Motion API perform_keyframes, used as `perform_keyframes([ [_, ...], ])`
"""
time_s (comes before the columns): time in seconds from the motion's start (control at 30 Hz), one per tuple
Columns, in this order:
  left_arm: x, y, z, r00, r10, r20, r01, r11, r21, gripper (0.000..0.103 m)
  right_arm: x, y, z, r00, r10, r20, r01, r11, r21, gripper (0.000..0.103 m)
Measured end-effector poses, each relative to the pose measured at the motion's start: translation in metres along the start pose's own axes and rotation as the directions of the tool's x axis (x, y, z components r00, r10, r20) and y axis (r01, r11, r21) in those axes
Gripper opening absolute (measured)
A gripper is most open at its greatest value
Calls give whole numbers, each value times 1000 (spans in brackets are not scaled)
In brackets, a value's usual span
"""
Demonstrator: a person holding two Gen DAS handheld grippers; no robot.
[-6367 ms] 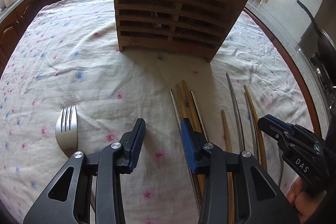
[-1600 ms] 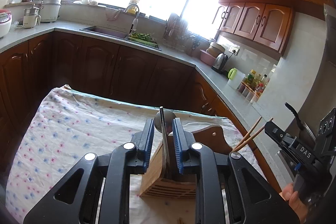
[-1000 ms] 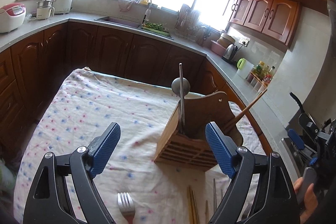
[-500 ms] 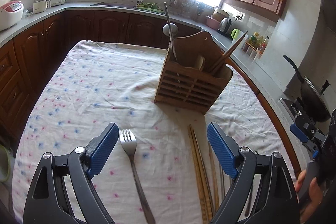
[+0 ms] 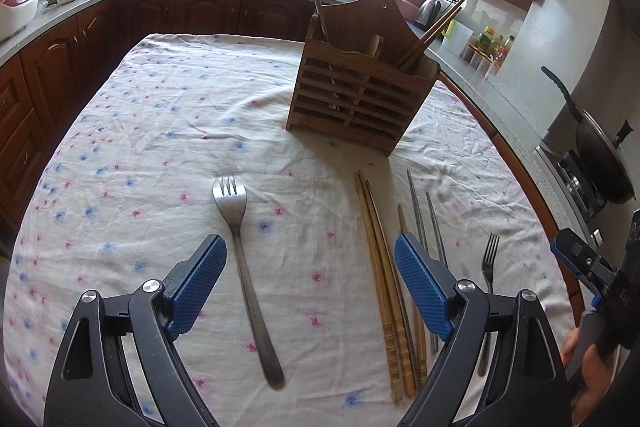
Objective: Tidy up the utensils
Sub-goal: 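Withdraw both open tools from the holder back toward the remaining chopsticks, then grasp a wooden chopstick with the left tool while the right tool grasps a steel chopstick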
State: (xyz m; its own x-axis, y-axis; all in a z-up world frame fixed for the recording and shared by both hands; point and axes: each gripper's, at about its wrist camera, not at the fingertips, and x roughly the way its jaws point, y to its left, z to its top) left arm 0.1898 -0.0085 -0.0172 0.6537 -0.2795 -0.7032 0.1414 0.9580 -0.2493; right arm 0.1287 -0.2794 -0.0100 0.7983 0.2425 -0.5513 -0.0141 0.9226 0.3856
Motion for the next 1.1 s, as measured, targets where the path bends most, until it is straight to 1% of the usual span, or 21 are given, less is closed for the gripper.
perform_keyframes([
  [0.3,17,-14,2,999,11,-39,-9,999,45,88,15,8,0,1000,-9,-19,8,999,-50,101],
  [0.37,21,-16,4,999,13,-50,-10,998,56,88,19,10,2,1000,-11,-26,9,998,-62,97],
  [0.4,24,-18,6,998,12,-55,-9,998,61,86,21,11,3,1000,-10,-30,8,998,-65,94],
  [0.43,27,-19,7,998,11,-62,-7,998,67,83,24,12,4,999,-11,-35,9,998,-69,88],
  [0.47,31,-20,9,998,10,-69,-5,997,72,82,27,13,5,999,-14,-42,11,997,-73,85],
  [0.53,38,-23,11,996,11,-87,-4,997,82,78,34,14,7,998,-19,-59,14,997,-76,73],
  [0.57,43,-24,12,995,13,-96,-4,996,87,76,39,13,8,997,-19,-70,14,997,-75,69],
  [0.6,48,-26,12,994,13,-106,-3,996,93,74,43,13,9,997,-18,-81,12,997,-72,62],
  [0.63,52,-28,13,993,14,-115,-2,995,98,73,47,11,9,996,-15,-91,9,998,-66,59],
  [0.7,62,-32,15,991,15,-130,-2,994,106,71,54,9,9,994,-13,-105,7,998,-55,59],
  [0.77,74,-37,16,988,21,-150,-3,993,121,66,59,8,9,993,-11,-114,6,999,-48,58],
  [0.83,85,-42,16,984,29,-174,-4,990,139,56,63,6,8,992,-12,-122,7,999,-43,58],
  [0.9,95,-47,15,980,43,-196,-11,987,162,52,67,4,8,992,-12,-129,7,999,-39,58],
  [0.97,106,-50,13,973,66,-221,-26,983,181,49,70,2,9,991,-15,-135,10,999,-36,55],
  [1.0,108,-50,13,974,58,-219,-18,984,179,48,73,1,10,990,-16,-140,11,999,-33,53],
  [1.1,109,-54,12,975,78,-209,-32,976,215,48,80,0,11,988,-20,-152,16,999,-29,47],
])
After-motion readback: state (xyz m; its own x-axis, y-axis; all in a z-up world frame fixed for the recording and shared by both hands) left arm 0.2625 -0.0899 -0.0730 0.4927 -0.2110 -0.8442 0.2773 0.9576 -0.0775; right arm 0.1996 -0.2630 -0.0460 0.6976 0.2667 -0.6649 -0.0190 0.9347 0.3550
